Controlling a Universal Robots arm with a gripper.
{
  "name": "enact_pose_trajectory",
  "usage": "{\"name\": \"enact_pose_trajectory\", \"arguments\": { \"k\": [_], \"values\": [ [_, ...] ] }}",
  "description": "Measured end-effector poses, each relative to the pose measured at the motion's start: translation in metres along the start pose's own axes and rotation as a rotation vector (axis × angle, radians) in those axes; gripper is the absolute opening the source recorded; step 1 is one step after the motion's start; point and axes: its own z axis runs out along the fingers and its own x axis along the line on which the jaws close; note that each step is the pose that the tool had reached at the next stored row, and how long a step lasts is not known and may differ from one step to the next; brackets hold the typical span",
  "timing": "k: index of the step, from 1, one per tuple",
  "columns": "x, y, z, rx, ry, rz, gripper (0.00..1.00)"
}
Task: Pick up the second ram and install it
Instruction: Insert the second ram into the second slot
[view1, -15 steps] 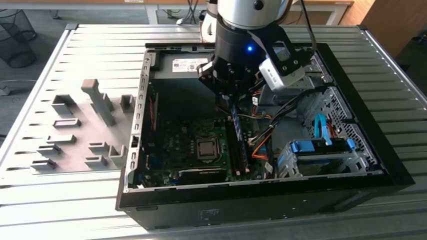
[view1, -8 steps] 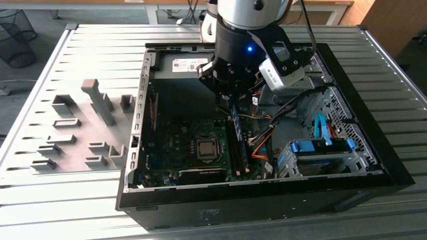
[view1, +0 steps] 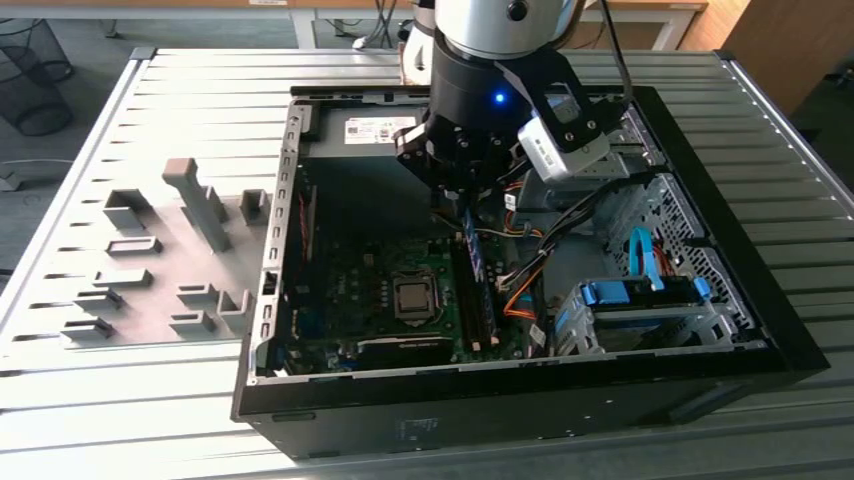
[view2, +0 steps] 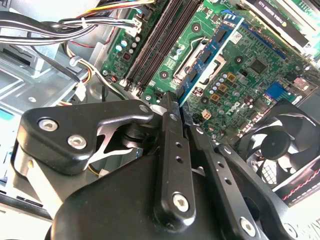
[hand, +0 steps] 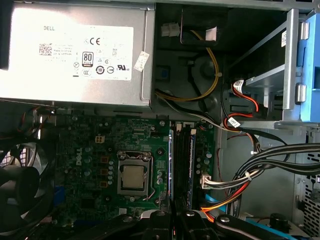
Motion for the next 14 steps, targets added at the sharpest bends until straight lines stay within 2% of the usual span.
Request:
{"name": "enact_pose_trajectory", "arguments": {
  "k": [4,14],
  "values": [
    [-0.0007,-0.0001,0.0022,-0.0002,-0.0002,0.002,0.14],
    [-0.0016,-0.0002,0.0199,0.0003,0.0000,0.005,0.14]
  ]
}}
